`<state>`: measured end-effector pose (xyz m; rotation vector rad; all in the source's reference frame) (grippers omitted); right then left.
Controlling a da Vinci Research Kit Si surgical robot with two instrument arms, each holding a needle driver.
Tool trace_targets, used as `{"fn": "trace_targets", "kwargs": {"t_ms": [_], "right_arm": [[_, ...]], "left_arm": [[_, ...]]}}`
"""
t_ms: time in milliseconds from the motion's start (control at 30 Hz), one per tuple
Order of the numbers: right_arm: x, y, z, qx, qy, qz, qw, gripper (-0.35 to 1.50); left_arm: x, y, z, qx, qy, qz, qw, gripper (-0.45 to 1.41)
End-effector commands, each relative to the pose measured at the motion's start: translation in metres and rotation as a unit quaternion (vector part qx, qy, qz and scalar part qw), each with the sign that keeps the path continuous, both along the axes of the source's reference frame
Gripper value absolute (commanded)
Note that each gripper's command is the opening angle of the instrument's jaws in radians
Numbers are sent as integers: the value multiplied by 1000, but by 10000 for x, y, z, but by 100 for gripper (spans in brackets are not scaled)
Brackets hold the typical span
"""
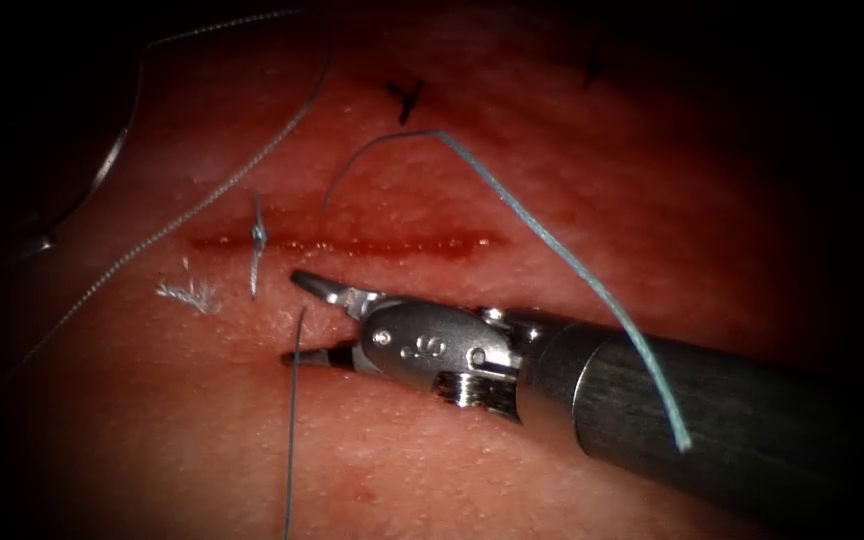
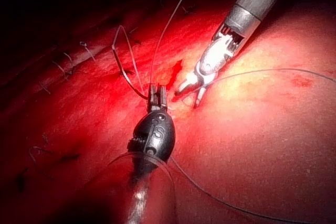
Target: Wound Closure
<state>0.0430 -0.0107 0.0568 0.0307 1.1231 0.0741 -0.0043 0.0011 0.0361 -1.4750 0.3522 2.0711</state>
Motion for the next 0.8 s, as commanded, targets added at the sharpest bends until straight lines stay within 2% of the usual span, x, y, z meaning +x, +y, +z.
{"fn": "trace_targets", "kwargs": {"t_ms": [33,300,800], "right_arm": [[4,3,3,2,1,1,1000,-35],[0,-14,-13,2,14,-3,1000,-35],[-15,-82,-91,2,46,-38,998,-35]], "left_arm": [[-5,3,5,-1,-1,0,1000,-45],[-5,3,5,-1,-1,0,1000,-45],[-5,3,4,-1,-1,0,1000,-45]]}}
